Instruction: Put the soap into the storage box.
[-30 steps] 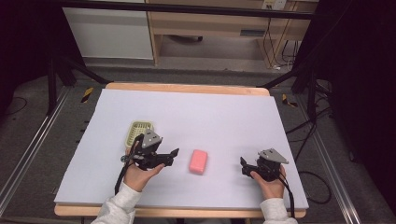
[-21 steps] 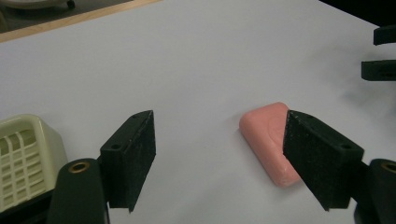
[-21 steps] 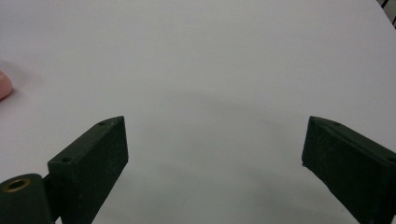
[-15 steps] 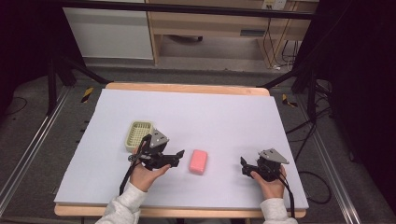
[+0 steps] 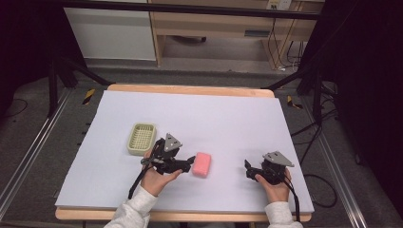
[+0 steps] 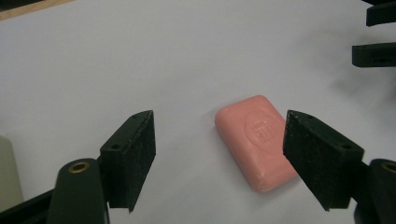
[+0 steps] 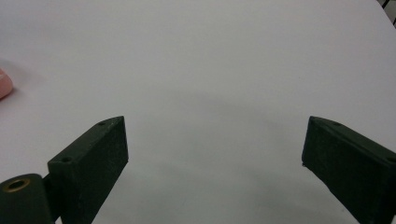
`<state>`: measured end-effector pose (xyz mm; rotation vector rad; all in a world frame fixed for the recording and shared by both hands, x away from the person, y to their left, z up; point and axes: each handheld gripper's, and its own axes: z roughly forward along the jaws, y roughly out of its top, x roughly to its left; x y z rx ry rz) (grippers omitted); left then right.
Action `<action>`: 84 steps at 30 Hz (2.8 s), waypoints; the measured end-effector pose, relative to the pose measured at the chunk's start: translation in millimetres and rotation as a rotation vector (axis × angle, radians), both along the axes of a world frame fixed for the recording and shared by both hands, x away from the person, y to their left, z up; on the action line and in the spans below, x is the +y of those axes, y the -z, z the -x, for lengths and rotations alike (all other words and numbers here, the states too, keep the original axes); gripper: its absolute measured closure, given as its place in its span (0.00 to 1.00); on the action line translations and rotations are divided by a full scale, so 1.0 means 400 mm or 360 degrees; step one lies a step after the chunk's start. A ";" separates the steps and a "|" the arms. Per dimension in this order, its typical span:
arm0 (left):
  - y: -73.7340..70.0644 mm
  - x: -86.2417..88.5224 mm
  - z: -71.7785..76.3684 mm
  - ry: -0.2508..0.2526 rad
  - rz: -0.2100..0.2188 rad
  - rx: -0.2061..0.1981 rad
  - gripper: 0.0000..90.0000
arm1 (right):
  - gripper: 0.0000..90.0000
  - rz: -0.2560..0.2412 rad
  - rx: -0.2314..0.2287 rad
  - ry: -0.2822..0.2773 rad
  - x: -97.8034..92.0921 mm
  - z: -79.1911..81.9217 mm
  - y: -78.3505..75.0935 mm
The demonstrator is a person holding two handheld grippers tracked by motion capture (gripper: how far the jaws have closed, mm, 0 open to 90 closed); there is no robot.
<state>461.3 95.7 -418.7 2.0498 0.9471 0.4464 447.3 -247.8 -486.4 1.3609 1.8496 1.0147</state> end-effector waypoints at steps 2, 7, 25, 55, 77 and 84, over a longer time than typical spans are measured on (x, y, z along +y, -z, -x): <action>0.001 -0.004 0.000 0.0005 -0.0002 0.0003 0.28 | 0.08 -0.0001 0.0000 0.0000 0.000 0.000 0.000; 0.009 -0.024 -0.001 0.0017 -0.0011 0.0017 0.28 | 0.08 -0.0001 0.0001 -0.0001 0.001 0.000 0.000; 0.034 -0.074 -0.009 0.0033 -0.0019 0.0069 0.27 | 0.08 0.0005 0.0001 -0.0007 0.001 -0.001 0.001; 0.090 -0.147 -0.036 0.0030 -0.0088 0.0184 0.24 | 0.08 0.0014 0.0011 -0.0017 0.003 -0.001 0.001; 0.115 -0.159 -0.042 0.0025 -0.0148 0.0252 0.25 | 0.08 0.0020 0.0017 -0.0020 0.004 -0.002 0.001; 0.114 -0.150 -0.042 0.0043 -0.0101 0.0302 0.32 | 0.08 0.0023 0.0017 -0.0021 0.005 -0.002 0.001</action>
